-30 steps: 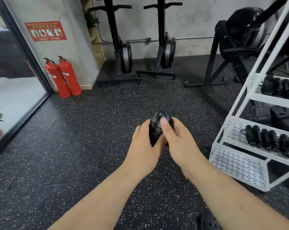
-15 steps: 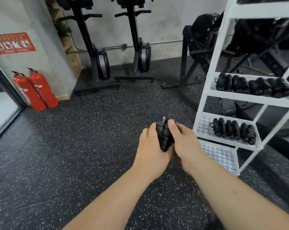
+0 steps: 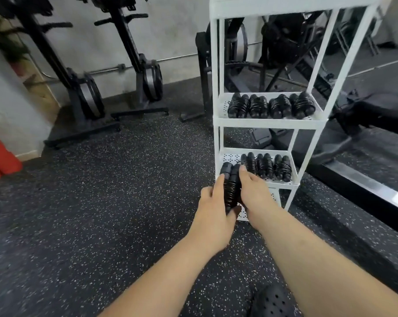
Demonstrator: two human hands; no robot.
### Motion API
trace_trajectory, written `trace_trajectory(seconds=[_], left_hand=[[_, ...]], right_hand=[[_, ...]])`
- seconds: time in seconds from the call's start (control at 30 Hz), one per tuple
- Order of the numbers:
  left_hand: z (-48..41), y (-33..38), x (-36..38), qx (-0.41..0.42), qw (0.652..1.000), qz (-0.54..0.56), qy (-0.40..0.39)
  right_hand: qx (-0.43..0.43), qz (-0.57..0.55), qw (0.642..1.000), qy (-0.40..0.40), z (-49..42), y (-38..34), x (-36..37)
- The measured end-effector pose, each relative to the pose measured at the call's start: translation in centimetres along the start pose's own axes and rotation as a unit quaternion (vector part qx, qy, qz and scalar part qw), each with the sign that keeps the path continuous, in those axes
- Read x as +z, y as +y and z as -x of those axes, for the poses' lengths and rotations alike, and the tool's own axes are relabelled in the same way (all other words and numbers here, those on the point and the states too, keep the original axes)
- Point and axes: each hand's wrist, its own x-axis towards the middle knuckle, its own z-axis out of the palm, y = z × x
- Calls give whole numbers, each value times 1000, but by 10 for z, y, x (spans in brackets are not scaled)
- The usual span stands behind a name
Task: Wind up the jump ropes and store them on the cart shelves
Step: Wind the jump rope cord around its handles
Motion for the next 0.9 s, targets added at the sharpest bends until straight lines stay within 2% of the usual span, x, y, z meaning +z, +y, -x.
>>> trace_trajectory(seconds=[0.23, 0.3, 0.43, 0.67, 0.9], left_hand=[[-67, 14, 48, -53, 996, -74, 26], [-93, 18, 59, -54, 995, -74, 25], [-145, 18, 82, -80, 995, -52, 26], [-220, 5, 116, -124, 987, -105, -12], [-269, -9, 133, -178, 972, -156, 6]], right_hand=[[3, 62, 998, 11, -46, 9, -30], [-33, 128, 991, 30, -72, 10, -39], [-117, 288, 948, 72, -113, 8, -52], [-182, 335, 920, 95, -169, 32, -55], [-200, 356, 906, 111, -194, 50, -62]])
